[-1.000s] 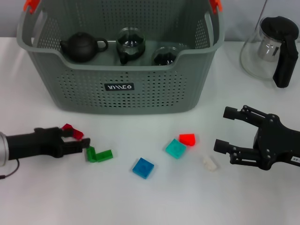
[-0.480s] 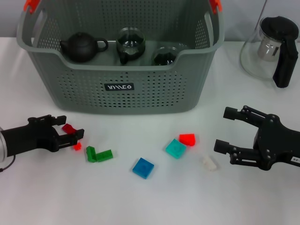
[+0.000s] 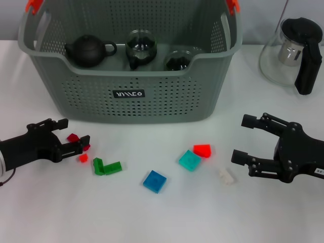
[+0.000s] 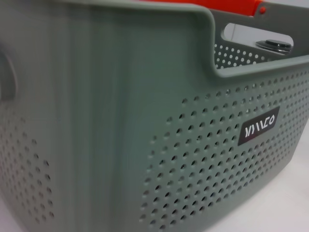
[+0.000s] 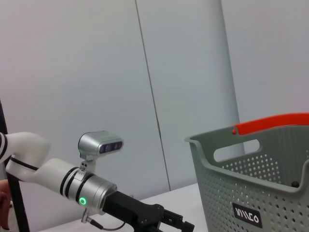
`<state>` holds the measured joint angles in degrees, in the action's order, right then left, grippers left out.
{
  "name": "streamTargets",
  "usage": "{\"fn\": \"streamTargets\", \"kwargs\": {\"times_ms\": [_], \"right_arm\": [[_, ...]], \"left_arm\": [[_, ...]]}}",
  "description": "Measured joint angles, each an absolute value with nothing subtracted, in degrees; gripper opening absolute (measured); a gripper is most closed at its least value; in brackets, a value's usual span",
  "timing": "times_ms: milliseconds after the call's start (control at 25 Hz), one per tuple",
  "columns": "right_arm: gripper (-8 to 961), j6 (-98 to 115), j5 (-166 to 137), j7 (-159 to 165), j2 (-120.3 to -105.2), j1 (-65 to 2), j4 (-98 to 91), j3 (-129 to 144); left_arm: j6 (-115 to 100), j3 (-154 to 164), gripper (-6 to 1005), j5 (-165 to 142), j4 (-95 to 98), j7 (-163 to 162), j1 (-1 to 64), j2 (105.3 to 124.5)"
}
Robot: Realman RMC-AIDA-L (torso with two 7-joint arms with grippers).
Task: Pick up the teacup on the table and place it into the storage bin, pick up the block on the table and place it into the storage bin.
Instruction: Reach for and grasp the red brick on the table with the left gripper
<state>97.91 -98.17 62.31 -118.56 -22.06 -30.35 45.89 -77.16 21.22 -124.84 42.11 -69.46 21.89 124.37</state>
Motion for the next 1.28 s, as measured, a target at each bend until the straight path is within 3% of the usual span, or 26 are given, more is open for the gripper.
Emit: {"fn": "streamTargets", "kwargs": {"times_ms": [360,1280], "right_arm": [[947,97.9,-98.2,62.3,-118.56,-22.1,-30.3,45.9],[946,97.7,-98.2,62.3,-118.56,-21.9,-30.3,45.9]], "left_arm": [[-72.9,21.6,873,-125.4,38.8,-65.1,21.8,124.45],[-68.9,21.5,832,-124.9,35.3,-64.4,23.1,124.23]]}}
